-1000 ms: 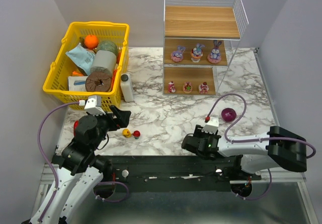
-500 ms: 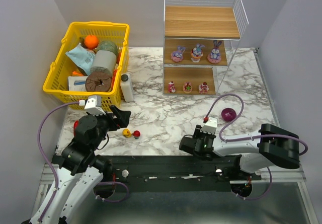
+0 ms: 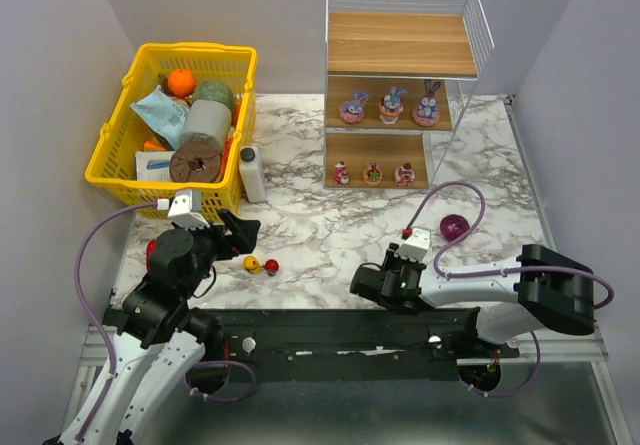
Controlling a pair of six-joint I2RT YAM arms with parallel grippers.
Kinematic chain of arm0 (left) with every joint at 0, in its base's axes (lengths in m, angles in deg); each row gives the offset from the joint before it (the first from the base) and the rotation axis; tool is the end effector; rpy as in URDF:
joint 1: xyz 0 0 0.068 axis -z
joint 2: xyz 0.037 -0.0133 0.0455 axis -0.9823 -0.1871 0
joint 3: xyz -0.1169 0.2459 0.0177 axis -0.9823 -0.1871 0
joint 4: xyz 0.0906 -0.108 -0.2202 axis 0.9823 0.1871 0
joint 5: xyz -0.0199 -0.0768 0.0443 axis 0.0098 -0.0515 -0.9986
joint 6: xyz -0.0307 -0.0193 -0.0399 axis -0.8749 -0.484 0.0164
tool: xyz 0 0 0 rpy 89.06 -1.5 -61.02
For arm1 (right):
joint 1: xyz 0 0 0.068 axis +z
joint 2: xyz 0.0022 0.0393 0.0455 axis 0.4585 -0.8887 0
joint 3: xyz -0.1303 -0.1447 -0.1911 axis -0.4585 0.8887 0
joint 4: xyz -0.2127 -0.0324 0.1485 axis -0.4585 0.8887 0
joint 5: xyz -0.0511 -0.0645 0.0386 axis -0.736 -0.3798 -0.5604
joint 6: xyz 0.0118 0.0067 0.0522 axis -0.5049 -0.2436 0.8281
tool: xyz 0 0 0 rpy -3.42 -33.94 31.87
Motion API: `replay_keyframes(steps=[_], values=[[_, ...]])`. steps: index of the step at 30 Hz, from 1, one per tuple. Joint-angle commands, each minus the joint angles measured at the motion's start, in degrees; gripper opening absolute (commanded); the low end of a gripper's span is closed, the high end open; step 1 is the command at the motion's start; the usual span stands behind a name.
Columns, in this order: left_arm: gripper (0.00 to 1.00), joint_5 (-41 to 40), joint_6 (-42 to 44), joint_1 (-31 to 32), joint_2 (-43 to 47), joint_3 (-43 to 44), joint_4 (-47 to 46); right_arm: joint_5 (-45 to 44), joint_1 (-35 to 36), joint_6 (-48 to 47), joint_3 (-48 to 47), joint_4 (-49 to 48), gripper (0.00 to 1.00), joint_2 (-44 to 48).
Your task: Place and organize the plastic toys onto the shelf
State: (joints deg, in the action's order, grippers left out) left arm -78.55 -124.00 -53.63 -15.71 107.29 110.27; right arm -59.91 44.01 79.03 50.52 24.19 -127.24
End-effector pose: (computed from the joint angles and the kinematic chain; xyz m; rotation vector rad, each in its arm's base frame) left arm 0.0857 -0.0365 0.3013 -0.2448 1.8744 -0.6299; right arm 0.0954 0.1862 0.1435 0.3358 2.0711 -0.0486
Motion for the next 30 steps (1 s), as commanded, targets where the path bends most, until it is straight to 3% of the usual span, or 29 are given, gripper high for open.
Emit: replay_keyframes(steps=[1,3,8,11,13,17,21,30], values=[[0.99,-0.1,0.8,-0.1,0.0,-0.5,-0.1,-5.3,0.4,2.8,-3.4,5.4,0.08,0.1],[0.99,-0.1,0.8,-0.1,0.0,-0.5,-0.2,-5.3,0.4,3.5,-4.5,8.8,0.01,1.0],[0.99,0.2,0.8,-0.1,-0.2,-0.5,-0.2,-5.1,0.4,0.3,-13.0,18.8,0.01,5.4],[0.99,0.4,0.8,-0.1,-0.2,-0.6,-0.3,-4.9,-0.3,-9.8,-19.9,19.9,0.01,10.4],[0.99,0.6,0.8,-0.1,-0.2,-0.6,-0.4,-2.7,-2.2,-21.3,-23.9,18.2,0.01,14.2],[0.99,0.7,0.8,-0.1,-0.1,-0.6,-0.4,5.2,-8.4,-44.9,-32.7,6.1,0.01,18.2],[0.99,0.1,0.6,-0.1,0.2,-0.7,-0.3,12.2,-17.5,-59.2,-44.3,3.5,0.01,15.7],[0.99,0.4,0.8,-0.1,-1.4,-0.5,-0.2,18.4,-24.6,-71.5,-69.1,2.9,0.01,3.8]])
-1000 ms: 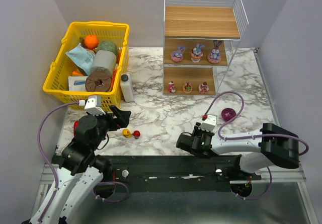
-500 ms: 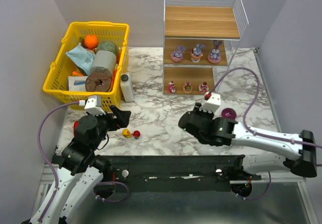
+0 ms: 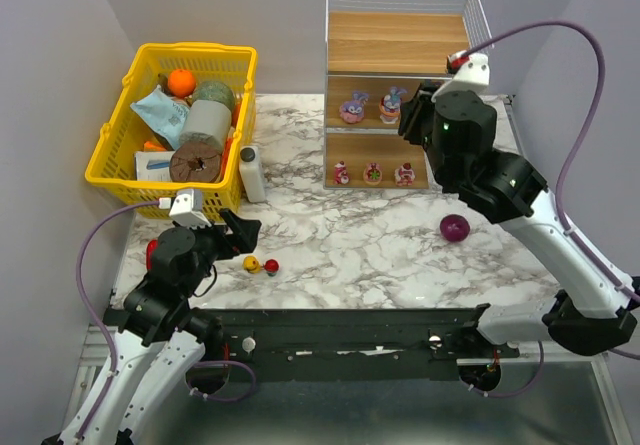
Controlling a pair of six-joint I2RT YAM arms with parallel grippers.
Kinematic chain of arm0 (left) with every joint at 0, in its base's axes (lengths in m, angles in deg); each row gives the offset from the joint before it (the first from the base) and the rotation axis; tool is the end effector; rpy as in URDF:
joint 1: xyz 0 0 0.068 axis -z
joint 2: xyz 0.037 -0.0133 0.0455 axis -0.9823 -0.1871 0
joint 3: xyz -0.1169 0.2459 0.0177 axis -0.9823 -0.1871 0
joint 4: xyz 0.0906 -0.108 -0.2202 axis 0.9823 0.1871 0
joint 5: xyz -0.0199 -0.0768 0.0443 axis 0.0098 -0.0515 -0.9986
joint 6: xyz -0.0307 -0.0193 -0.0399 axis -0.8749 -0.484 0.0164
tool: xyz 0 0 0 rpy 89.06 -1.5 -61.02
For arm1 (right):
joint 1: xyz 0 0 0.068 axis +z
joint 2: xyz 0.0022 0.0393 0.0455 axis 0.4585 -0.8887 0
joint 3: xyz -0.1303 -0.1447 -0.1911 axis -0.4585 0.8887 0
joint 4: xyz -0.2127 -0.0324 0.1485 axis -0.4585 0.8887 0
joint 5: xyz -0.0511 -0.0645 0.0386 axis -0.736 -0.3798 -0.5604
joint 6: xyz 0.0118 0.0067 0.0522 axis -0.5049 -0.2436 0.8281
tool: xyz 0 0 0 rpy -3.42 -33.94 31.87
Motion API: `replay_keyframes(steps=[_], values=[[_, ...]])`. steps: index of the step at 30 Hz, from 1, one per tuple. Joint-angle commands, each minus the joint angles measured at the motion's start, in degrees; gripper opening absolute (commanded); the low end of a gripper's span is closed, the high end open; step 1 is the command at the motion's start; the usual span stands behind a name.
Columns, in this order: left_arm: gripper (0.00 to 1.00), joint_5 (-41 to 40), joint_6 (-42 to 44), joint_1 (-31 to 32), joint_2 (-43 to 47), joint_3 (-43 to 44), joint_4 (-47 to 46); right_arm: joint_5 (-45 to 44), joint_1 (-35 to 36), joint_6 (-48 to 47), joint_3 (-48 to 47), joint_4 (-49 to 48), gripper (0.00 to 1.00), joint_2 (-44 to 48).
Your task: Place and organize the plastic toys onto the shelf
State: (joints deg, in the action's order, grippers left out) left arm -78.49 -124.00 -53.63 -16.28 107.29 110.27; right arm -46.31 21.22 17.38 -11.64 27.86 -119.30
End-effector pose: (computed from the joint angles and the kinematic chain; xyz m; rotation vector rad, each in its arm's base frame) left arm 0.0874 -0.0374 0.3006 -0.2444 1.8845 -0.6266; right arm 0.1800 0.1650 0.4954 0.1567 1.7073 0.2004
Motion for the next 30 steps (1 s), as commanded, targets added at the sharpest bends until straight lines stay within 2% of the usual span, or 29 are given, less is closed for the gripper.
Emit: replay_keyframes(steps=[1,13,30], values=[[0.99,0.4,0.8,-0.1,-0.8,-0.5,-0.2,5.6,-2.4,-10.5,-8.4,-0.9,0.01,-6.3],[0.99,0.2,0.8,-0.1,-1.0,-0.6,-0.2,12.9,-10.1,-14.6,-29.3,1.1,0.04,-21.7],[0.99,-0.2,0.7,-0.1,-1.0,-0.5,0.0,18.6,-15.4,-12.4,-33.3,7.5,0.07,-28.0]])
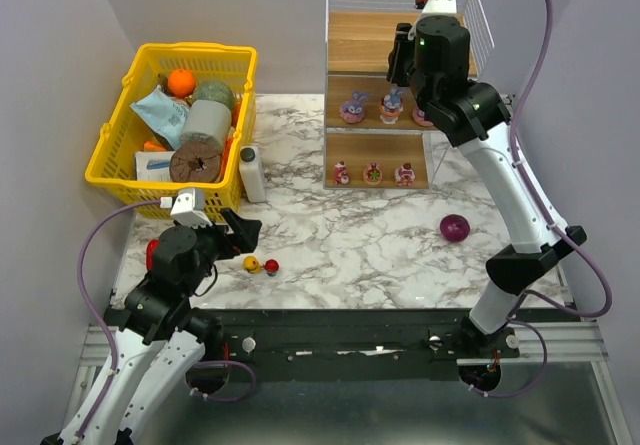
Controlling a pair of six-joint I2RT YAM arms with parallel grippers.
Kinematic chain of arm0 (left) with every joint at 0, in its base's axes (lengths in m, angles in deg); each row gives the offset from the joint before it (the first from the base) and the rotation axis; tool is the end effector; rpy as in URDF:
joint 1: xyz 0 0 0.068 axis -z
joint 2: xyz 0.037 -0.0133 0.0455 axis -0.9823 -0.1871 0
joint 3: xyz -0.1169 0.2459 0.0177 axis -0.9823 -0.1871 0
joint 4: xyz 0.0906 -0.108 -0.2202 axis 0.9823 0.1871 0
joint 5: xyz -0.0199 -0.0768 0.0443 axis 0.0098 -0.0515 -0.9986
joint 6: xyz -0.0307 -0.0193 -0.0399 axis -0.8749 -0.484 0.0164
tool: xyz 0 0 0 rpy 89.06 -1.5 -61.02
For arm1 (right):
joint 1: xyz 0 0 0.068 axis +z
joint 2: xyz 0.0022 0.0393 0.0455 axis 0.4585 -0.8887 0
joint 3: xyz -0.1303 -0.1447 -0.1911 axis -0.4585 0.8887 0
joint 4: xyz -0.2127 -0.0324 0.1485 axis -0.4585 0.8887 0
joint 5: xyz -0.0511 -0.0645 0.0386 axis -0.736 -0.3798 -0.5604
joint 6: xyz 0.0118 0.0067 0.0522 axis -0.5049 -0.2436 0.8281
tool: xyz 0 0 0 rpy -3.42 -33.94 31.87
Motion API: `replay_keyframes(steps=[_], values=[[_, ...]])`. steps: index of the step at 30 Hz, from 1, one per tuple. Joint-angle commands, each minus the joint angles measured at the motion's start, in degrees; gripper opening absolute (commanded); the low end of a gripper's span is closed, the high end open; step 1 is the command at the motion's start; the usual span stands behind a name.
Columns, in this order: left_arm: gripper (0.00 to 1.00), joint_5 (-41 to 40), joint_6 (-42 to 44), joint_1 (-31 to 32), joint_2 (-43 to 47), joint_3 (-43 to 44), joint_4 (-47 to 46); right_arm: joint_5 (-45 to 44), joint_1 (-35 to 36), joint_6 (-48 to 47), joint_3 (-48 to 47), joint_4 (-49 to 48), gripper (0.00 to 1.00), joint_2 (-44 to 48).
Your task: Place and organize the plastic toys onto the shelf
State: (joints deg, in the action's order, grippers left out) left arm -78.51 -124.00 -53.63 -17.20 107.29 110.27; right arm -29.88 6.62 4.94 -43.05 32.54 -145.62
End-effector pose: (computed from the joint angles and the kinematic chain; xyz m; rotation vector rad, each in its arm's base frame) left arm 0.0901 -0.0386 0.2994 -0.2453 1.9002 -0.6194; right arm 0.3042 0.1836 0.5206 -0.0166 1.7399 0.0996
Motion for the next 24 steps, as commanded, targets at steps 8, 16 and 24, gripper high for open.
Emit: replay_keyframes(steps=[8,16,24], values=[[0.99,-0.2,0.8,-0.1,0.0,-0.5,0.0,3.9,-2.4,0.8,-3.9,5.1,0.17,-4.5],[0.99,-0.4,0.7,-0.1,0.0,-0.5,0.1,6.5,-3.9,2.3,-5.0,7.3,0.25,-6.7],[0.99,-0.5,0.7,-0.1,0.0,-0.5,0.1,8.1,-4.6,3.1,-9.2,10.9,0.36,-9.2]])
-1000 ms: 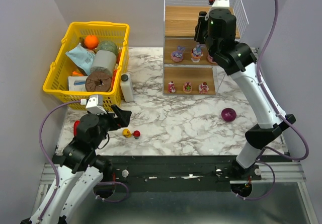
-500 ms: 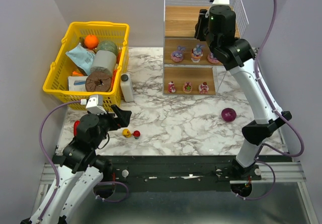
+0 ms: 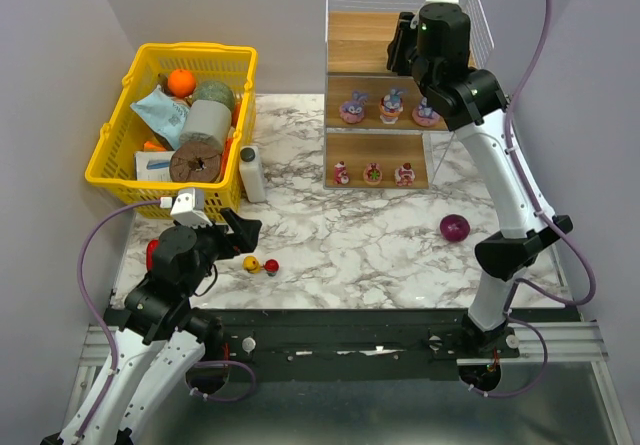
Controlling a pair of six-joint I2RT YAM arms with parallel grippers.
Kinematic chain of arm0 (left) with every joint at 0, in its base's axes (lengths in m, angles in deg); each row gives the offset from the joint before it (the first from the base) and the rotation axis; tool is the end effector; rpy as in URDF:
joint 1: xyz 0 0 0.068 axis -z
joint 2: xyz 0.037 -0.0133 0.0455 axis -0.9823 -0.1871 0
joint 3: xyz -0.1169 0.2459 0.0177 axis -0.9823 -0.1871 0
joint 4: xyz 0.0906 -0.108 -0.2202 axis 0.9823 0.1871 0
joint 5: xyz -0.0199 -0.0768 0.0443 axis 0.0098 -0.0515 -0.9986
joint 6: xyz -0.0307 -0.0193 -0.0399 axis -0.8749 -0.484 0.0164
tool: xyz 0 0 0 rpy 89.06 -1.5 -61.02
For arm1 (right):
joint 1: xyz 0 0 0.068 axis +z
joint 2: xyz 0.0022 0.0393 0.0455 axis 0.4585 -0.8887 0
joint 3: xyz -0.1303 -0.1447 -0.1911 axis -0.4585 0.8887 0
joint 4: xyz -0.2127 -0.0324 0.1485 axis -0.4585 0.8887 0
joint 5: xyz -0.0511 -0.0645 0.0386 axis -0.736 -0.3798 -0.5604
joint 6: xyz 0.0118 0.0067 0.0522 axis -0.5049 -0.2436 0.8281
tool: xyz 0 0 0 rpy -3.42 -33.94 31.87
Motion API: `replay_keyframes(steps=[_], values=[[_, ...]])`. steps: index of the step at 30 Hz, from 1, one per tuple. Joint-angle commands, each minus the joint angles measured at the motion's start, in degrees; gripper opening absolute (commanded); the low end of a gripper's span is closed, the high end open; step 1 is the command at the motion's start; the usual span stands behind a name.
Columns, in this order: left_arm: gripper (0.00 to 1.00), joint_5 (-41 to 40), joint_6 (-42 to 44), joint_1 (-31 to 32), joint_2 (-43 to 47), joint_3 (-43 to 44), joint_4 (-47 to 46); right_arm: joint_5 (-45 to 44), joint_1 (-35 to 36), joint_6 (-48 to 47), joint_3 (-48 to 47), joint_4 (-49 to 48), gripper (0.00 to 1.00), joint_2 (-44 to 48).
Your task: Place and organize the plastic toys onto the shelf
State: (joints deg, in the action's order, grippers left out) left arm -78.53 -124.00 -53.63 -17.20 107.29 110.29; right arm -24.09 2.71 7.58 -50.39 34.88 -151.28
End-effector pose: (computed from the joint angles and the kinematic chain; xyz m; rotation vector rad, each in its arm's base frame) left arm 0.0901 -0.0386 0.2993 -0.2456 1.9004 -0.6189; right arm 0.3333 0.1761 0.5191 0.0059 1.7610 0.1657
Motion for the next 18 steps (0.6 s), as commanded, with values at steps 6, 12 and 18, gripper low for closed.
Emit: replay_keyframes(steps=[6,12,18], values=[[0.99,-0.5,0.7,-0.1,0.2,-0.5,0.1,2.0,-0.7,0.2,-2.0,8.7,0.40,-3.7],[0.99,-0.6,0.7,-0.1,0.2,-0.5,0.1,1.9,-0.8,-1.2,-1.5,7.5,0.47,-2.9],[0.99,-0.6,0.7,-0.1,0.2,-0.5,0.1,1.2,-0.7,-2.2,-0.5,6.1,0.52,-1.9]])
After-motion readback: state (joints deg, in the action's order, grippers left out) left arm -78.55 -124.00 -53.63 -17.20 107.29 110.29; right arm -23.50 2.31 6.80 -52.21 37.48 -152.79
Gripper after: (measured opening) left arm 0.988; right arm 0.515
